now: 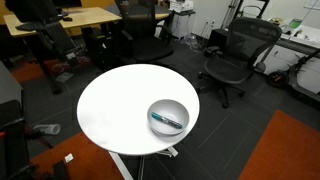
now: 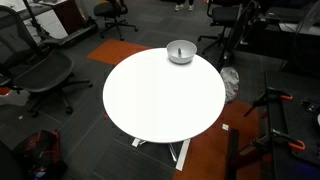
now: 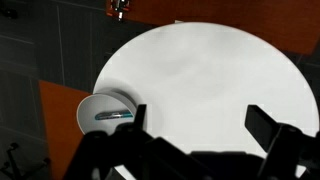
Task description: Remove the marker from the grey bowl and place it on the white table
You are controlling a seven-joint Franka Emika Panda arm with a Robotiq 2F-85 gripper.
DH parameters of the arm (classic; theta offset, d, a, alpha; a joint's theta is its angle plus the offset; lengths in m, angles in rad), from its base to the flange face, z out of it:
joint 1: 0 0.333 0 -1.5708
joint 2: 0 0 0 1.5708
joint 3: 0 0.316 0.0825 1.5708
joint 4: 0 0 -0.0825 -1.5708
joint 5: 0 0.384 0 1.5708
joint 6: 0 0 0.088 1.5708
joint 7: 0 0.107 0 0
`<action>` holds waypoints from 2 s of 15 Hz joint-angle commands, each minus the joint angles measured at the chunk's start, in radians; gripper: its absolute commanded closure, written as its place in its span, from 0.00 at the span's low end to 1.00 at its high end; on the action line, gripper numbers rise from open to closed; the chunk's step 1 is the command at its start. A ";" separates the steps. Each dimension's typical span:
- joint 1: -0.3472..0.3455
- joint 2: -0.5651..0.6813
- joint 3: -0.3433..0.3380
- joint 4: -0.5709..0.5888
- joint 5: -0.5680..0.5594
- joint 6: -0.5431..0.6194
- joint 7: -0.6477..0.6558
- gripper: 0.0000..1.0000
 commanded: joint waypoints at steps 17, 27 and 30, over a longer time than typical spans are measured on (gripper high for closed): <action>-0.219 0.307 -0.001 0.230 -0.144 0.280 0.549 0.00; -0.115 0.663 -0.169 0.536 0.095 0.265 0.713 0.00; -0.098 0.744 -0.194 0.604 0.204 0.259 0.692 0.00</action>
